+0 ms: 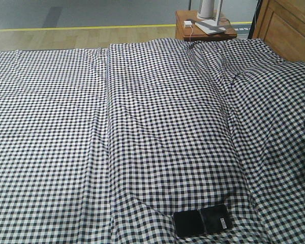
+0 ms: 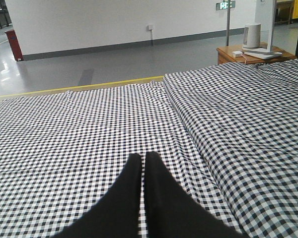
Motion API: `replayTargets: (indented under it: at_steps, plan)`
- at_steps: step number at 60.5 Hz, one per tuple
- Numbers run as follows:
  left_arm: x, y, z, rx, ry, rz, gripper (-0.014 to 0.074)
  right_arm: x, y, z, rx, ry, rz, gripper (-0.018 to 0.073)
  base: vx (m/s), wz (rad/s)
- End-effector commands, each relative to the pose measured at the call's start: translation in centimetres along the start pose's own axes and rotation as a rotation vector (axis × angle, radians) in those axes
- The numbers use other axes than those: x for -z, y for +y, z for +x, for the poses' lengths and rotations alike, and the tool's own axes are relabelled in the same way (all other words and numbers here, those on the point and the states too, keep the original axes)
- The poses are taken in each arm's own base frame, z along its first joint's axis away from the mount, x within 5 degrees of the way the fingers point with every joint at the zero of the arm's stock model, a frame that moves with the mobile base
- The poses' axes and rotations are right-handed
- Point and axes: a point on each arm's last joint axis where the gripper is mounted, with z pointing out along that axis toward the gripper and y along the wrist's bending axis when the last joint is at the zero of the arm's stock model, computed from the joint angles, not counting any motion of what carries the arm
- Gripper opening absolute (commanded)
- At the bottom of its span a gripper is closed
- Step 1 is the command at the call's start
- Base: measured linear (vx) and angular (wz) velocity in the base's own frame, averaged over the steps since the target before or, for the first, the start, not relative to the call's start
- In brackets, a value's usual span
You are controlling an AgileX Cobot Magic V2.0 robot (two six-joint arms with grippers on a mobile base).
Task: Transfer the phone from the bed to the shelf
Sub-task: 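Move the right gripper down toward the black phone on the sheet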
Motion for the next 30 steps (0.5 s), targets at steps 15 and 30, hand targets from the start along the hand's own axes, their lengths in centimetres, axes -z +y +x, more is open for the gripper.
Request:
replayTargets:
  at_steps: [15,30]
  plan:
    - [0.3,0.1,-1.5,0.009,-0.107,-0.005,0.0001,-2.0,-0.1,-0.8,-0.018,0.038,0.007,0.0718,0.0,0.0]
    - [0.3,0.1,-1.5,0.009,-0.107,-0.005,0.0001,-4.0,0.0,-2.3,-0.094,0.247,0.0,0.0708,0.0,0.0]
